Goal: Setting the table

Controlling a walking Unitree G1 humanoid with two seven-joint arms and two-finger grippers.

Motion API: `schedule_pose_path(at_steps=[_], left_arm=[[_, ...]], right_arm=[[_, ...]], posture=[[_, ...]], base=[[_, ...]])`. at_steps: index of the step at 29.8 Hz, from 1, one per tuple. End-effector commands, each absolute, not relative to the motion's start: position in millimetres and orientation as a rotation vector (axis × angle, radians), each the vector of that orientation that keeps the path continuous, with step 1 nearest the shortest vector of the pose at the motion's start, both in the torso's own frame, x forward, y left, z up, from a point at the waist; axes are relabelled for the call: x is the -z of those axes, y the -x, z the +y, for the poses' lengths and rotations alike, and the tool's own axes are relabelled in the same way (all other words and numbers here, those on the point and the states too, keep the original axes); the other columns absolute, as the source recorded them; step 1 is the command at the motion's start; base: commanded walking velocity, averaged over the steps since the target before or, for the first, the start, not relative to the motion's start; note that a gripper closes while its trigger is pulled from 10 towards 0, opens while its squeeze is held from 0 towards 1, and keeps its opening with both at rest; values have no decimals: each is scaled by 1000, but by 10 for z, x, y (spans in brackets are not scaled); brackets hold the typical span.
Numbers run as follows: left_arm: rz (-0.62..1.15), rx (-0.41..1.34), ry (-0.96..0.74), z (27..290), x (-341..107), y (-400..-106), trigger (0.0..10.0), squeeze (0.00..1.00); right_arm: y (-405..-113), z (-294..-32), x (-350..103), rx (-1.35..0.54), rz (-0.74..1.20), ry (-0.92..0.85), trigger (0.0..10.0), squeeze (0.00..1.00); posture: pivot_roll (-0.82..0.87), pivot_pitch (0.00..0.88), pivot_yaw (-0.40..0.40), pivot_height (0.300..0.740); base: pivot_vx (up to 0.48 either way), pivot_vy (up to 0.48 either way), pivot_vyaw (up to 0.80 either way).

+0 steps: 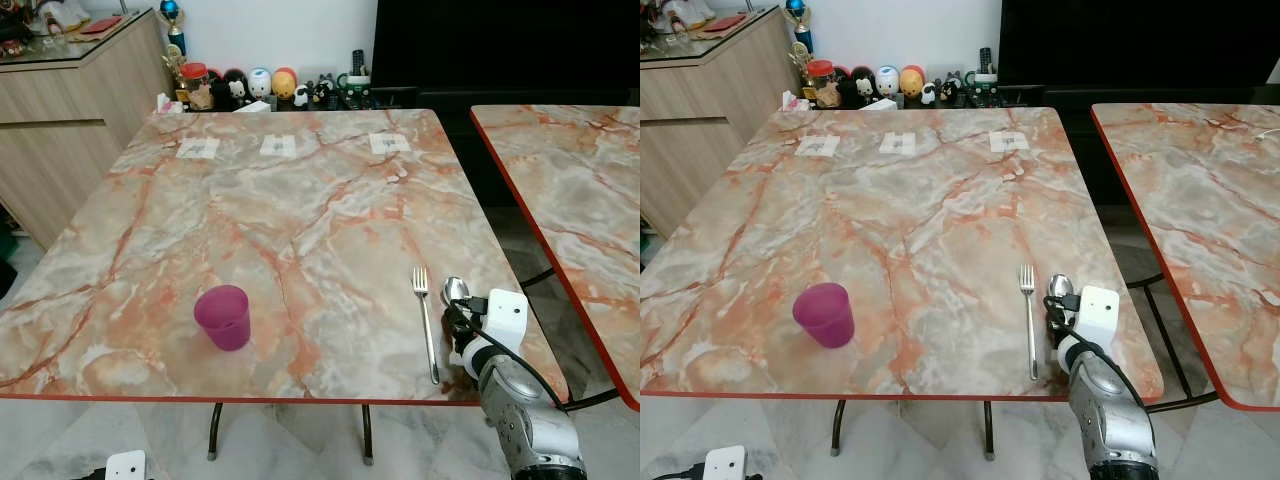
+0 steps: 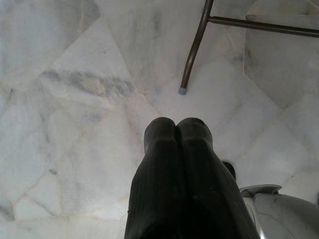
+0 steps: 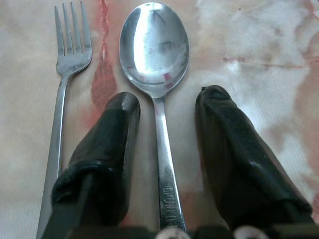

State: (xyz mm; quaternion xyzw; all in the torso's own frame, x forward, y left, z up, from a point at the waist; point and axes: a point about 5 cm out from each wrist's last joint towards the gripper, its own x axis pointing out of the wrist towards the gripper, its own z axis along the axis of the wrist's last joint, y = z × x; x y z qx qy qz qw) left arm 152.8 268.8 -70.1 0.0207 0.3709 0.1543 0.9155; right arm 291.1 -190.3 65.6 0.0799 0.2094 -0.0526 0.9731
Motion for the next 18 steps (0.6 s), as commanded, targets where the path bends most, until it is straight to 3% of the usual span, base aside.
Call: schedule_pose_path(at_steps=[1, 18], left_arm=[[765, -314, -49, 2681, 710, -1501, 10000, 0], [767, -310, -48, 2671, 713, -1502, 10000, 0]], right_arm=[[-2927, -1865, -631, 86, 445, -155, 0, 0], [-2932, -1843, -609, 72, 449, -155, 0, 0]], posture=[[-6, 32, 19, 740], [-7, 31, 18, 740]], base=[[0, 0, 0], [0, 0, 0]])
